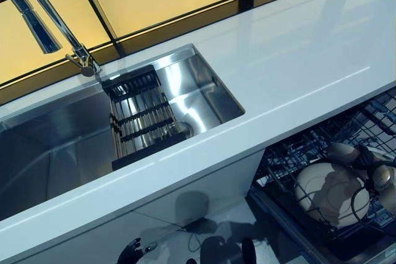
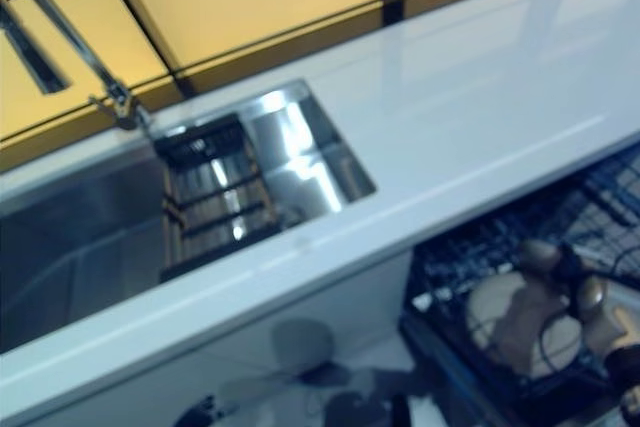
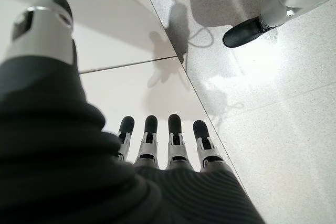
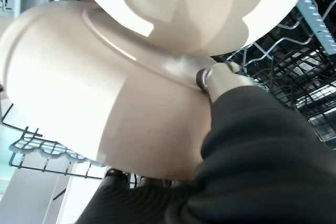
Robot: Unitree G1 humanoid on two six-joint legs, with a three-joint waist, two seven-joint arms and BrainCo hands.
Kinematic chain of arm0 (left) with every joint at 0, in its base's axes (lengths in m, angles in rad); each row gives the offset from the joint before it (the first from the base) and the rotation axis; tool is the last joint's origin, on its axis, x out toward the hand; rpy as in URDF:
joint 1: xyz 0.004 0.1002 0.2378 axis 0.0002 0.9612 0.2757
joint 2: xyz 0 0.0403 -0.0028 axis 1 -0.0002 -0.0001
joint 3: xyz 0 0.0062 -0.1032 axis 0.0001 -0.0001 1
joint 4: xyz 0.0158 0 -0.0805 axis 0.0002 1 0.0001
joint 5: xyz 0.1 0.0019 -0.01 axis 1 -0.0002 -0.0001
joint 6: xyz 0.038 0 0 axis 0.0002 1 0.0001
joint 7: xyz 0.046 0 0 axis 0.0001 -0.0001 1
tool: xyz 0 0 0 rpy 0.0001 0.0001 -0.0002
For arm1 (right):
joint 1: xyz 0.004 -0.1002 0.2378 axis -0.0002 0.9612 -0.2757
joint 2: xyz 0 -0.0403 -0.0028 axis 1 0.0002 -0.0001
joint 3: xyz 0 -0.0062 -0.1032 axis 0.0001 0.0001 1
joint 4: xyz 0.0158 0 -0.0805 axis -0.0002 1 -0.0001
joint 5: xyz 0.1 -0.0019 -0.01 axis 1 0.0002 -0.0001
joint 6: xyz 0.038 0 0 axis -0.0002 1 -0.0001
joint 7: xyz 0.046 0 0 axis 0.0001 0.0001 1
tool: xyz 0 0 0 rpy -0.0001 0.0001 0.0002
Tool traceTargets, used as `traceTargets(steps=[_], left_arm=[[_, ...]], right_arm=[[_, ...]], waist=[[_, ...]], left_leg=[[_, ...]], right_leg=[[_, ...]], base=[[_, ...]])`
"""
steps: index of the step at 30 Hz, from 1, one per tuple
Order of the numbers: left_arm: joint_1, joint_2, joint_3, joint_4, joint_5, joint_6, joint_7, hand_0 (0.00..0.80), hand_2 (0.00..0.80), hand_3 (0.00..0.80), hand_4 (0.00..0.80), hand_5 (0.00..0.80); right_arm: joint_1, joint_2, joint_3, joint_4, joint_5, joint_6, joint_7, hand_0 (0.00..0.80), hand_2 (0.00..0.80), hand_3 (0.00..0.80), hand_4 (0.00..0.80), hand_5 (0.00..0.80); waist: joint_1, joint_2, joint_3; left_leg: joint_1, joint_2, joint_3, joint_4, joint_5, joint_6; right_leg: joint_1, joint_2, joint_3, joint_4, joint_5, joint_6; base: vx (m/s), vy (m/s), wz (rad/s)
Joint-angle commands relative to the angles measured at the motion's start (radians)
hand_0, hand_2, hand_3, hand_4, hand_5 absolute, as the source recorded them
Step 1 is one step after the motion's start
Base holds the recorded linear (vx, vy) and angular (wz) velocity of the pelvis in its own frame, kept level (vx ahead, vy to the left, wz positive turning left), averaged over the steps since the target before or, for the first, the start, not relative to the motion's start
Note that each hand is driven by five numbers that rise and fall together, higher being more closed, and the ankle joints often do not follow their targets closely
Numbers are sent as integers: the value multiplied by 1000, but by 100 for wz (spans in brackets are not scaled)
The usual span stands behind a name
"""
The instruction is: Take plates into dishwasher
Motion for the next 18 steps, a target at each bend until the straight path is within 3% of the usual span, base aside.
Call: traceTargets(steps=[1, 18], left_arm=[[-41, 38, -43, 0, -30, -25, -2, 0, 0, 0, 0, 0], [-58, 44, -77, -8, -27, -25, -14, 0, 0, 0, 0, 0]], right_arm=[[-99, 39, 69, 90, -14, 5, -13, 800, 800, 800, 800, 800], [-199, 77, 59, 298, 95, 20, -71, 800, 800, 800, 800, 800]], waist=[[28, -90, -24], [51, -53, -10]], left_leg=[[35, -24, -24, -3, -38, -12], [26, -39, -47, -3, -37, -8]], right_leg=[[-6, -89, 32, 11, 15, 101], [-20, -107, 29, 16, 21, 103]], base=[[0, 0, 0], [-2, 0, 1]])
